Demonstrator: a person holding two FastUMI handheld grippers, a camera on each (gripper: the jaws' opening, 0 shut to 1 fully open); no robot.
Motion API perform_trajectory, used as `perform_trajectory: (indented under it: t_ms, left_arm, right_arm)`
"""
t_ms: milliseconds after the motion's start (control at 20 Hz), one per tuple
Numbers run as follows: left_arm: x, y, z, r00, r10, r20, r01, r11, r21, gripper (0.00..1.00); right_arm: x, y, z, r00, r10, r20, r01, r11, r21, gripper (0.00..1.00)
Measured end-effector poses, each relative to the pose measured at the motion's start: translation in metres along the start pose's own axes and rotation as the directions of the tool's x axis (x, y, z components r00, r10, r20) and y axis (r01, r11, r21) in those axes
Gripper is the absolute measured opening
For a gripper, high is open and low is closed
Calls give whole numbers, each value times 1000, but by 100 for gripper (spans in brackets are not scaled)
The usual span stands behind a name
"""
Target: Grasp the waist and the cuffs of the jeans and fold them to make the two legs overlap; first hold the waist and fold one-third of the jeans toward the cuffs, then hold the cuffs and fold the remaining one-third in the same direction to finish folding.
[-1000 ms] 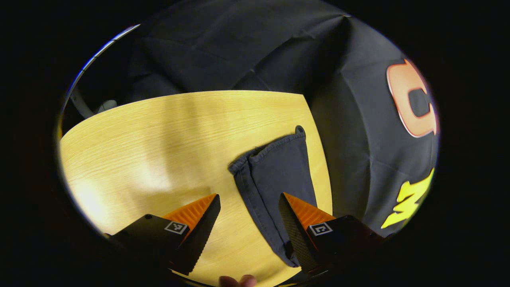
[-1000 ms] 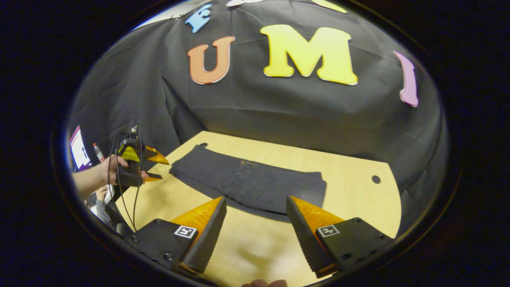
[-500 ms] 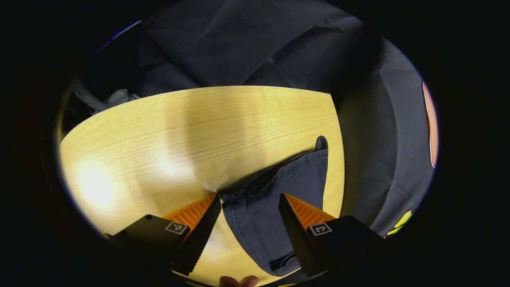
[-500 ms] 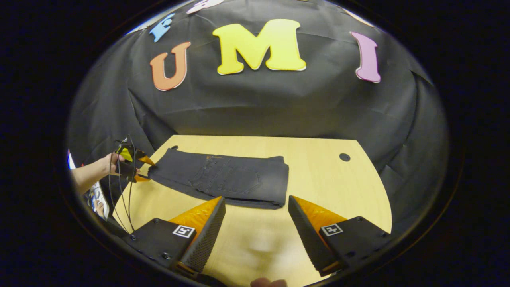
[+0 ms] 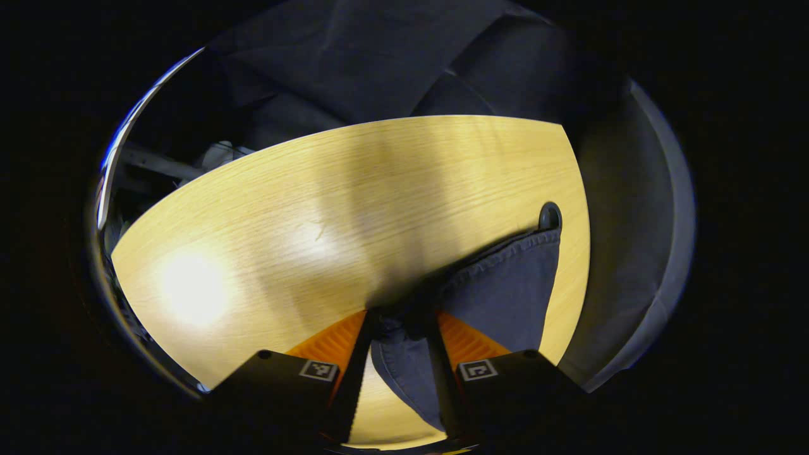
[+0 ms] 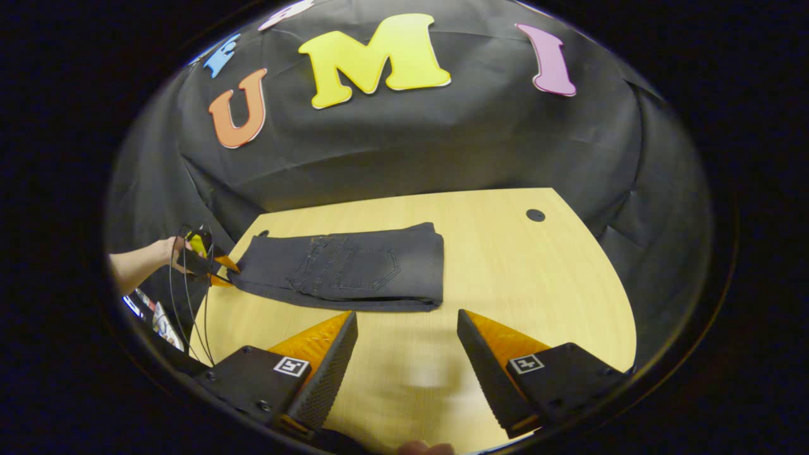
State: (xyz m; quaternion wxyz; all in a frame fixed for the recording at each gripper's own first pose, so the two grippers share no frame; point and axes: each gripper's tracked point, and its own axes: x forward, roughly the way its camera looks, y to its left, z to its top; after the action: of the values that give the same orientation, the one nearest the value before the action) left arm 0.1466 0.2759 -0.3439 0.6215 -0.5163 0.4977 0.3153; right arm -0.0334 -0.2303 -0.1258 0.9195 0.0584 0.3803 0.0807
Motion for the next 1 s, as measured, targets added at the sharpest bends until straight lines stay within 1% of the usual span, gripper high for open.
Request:
perform_trajectory:
  t_ms: [50,100,150,200,250,300,350,400,450,500,550,600,650,700,750,850,900,1000]
  left_arm:
    - [0,-4,3,999,-39,10,39,999,-32,42]
    - [-2,-8,5,998,-63,21,64,996,-58,45]
    - [-1,-12,4,996,-92,18,93,992,-81,34]
    - [1,-20,5,992,-119,34,122,988,-95,29]
    - [1,-25,4,989,-141,39,144,985,-90,27]
    - [6,-17,1,986,-162,50,165,984,-69,22]
    - [1,-21,2,979,-190,70,193,980,-43,19]
    - [-7,-27,-1,973,-215,87,217,976,-8,14]
    - [-17,-35,-5,963,-249,108,247,969,33,13]
    - [-31,-43,-10,952,-279,128,270,959,89,11]
    - [-48,-52,-16,937,-312,156,289,944,157,11]
    - [-65,-60,-22,922,-344,181,299,925,234,11]
    - [-84,-72,-31,903,-380,202,308,898,314,10]
    - [-104,-85,-43,882,-420,216,313,862,398,10]
    - [-125,-99,-56,859,-459,229,309,819,483,10]
    - [-167,-127,-90,808,-542,231,299,715,632,10]
    - [-184,-140,-112,784,-581,218,295,659,692,10]
    - [-211,-167,-158,747,-641,177,291,553,781,10]
  right_arm:
    - [-1,-2,-2,1000,-4,-1,4,1000,5,100]
    - [0,-4,-4,1000,-8,-5,8,1000,8,99]
    - [0,-5,-7,1000,-10,-12,10,1000,11,99]
    - [-1,-6,-8,1000,-12,-16,12,1000,16,99]
    - [-2,-7,-9,1000,-14,-17,15,1000,13,99]
    - [-4,-11,-9,1000,-24,-11,24,1000,2,94]
    - [-10,-15,-11,1000,-31,-2,31,999,-11,99]
    - [-14,-17,-10,999,-31,6,31,999,-17,99]
    - [-17,-17,-10,999,-32,12,32,999,-21,94]
    - [-19,-19,-8,999,-35,20,35,999,-23,99]
    - [-22,-22,-8,999,-37,28,37,999,-24,94]
    - [-26,-24,-6,999,-38,39,39,999,-25,94]
    - [-31,-26,-4,998,-37,52,38,999,-23,99]
    - [-36,-27,-2,998,-32,62,33,999,-23,99]
    - [-40,-30,-3,997,-30,72,32,999,-25,99]
    - [-51,-37,-2,996,-29,90,32,999,-24,99]
    - [-57,-43,-2,995,-32,99,34,999,-21,99]
    - [-68,-55,-5,993,-42,114,43,999,-9,99]
